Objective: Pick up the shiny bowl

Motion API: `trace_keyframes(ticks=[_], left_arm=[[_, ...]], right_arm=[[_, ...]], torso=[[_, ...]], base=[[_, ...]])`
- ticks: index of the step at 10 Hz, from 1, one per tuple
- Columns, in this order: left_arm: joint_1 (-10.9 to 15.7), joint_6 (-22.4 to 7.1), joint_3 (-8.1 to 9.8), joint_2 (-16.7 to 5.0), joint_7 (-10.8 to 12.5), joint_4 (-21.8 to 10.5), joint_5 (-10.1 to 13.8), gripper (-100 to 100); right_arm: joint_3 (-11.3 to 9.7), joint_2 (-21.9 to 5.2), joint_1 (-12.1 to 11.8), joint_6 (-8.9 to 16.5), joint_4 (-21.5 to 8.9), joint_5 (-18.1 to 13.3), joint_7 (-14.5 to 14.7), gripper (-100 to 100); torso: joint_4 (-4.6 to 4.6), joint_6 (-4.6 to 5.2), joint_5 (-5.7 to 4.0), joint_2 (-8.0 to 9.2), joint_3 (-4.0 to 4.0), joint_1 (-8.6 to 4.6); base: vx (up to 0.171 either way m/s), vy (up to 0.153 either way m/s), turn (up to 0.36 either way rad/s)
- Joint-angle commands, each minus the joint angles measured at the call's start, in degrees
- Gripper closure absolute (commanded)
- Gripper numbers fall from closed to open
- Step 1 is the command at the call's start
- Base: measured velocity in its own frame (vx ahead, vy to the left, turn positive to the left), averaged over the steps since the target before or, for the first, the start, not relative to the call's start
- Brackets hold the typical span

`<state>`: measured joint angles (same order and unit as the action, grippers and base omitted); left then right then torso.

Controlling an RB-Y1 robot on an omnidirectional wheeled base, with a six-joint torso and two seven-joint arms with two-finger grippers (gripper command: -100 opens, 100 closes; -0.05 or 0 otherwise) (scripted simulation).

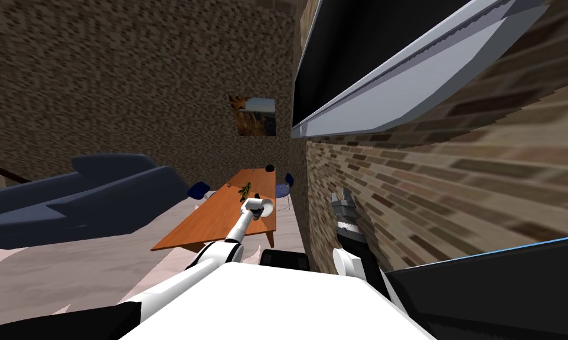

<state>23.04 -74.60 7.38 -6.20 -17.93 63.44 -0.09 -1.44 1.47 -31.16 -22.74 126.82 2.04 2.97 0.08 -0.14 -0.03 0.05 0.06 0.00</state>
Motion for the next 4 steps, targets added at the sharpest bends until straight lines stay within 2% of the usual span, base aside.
trace_keyframes(ticks=[1, 2, 3, 4], left_arm=[[0.5, -1.7, 0.32, -0.2, -0.2, 1.2, 0.1, 100], [0.7, -2.7, 0.46, -0.3, -0.4, 2.0, 0.1, 100], [0.8, -1.8, 0.38, -0.2, -0.2, 1.1, 0.0, 100], [0.8, -2.0, 0.4, -0.2, -0.2, 1.2, 0.0, 0]], right_arm=[[0.0, 0.0, 0.0, 0.0, 0.0, 0.0, 0.0, 0], [0.0, 0.0, 0.0, 0.0, 0.0, 0.0, 0.0, 0], [0.0, 0.0, 0.0, 0.0, 0.0, 0.0, 0.0, 0], [0.0, 0.0, 0.0, 0.0, 0.0, 0.0, 0.0, 0]], torso=[[0.0, 0.0, 0.0, 0.0, 0.0, 0.0], [0.02, 0.02, -0.01, 0.07, 0.05, -0.03], [0.03, 0.04, -0.01, 0.1, 0.06, -0.03], [0.02, 0.04, -0.01, 0.05, 0.04, -0.01]], base=[[-0.037, -0.018, 0.027], [-0.033, -0.013, 0.006], [-0.013, -0.005, 0.002], [0.0, 0.0, 0.0]])
